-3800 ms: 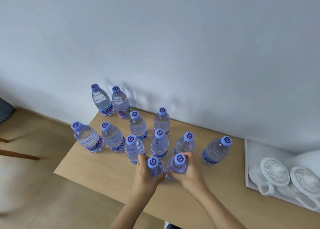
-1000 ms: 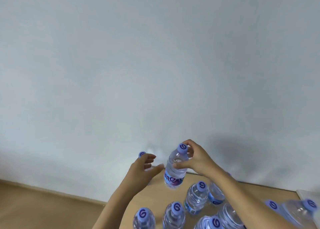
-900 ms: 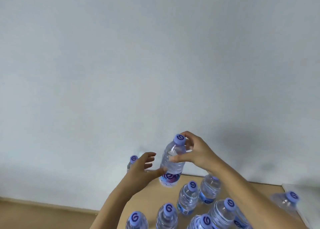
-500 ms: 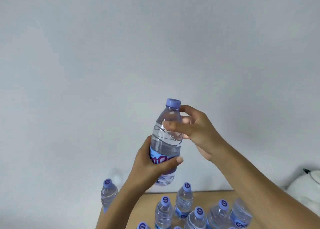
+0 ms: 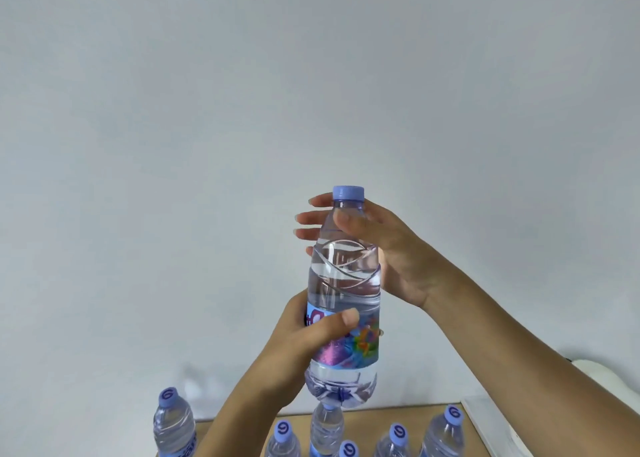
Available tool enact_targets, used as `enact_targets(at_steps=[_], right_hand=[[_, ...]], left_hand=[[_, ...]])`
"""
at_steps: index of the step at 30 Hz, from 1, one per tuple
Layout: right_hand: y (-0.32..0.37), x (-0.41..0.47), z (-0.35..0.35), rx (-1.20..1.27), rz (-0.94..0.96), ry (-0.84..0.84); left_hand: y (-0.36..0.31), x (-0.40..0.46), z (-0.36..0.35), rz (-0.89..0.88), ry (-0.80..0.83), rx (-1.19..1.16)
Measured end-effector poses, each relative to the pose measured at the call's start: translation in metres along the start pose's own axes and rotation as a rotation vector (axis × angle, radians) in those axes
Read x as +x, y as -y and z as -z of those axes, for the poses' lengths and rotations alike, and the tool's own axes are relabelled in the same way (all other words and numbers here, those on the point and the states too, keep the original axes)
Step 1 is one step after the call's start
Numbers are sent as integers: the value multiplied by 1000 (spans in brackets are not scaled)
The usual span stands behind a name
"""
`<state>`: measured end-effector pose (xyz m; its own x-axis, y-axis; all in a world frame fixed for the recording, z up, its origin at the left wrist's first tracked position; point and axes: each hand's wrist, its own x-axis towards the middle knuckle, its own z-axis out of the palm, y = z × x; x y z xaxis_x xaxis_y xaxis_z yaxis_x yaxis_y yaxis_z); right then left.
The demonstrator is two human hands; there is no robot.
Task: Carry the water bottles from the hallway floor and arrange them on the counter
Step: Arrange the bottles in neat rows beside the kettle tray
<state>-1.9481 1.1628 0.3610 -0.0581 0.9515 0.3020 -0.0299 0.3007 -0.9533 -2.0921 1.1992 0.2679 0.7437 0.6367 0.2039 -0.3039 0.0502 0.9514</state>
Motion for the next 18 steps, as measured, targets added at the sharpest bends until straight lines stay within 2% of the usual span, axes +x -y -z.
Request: enact_targets(at_steps=[3, 5, 9, 15, 18], right_hand=[[-1, -1, 7, 105, -29, 68], [-3, -2, 11, 106, -28, 46], [-4, -3, 18, 134, -21, -98], [2, -6, 29, 15, 47, -294], [1, -7, 32, -10, 78, -390]], left_hand=[[-1, 6, -11, 19, 70, -44], [2, 9, -16, 4, 89, -40], [6, 15, -23, -19, 40, -33], [10, 20, -37, -110, -69, 269], [14, 22, -43, -124, -125, 308]])
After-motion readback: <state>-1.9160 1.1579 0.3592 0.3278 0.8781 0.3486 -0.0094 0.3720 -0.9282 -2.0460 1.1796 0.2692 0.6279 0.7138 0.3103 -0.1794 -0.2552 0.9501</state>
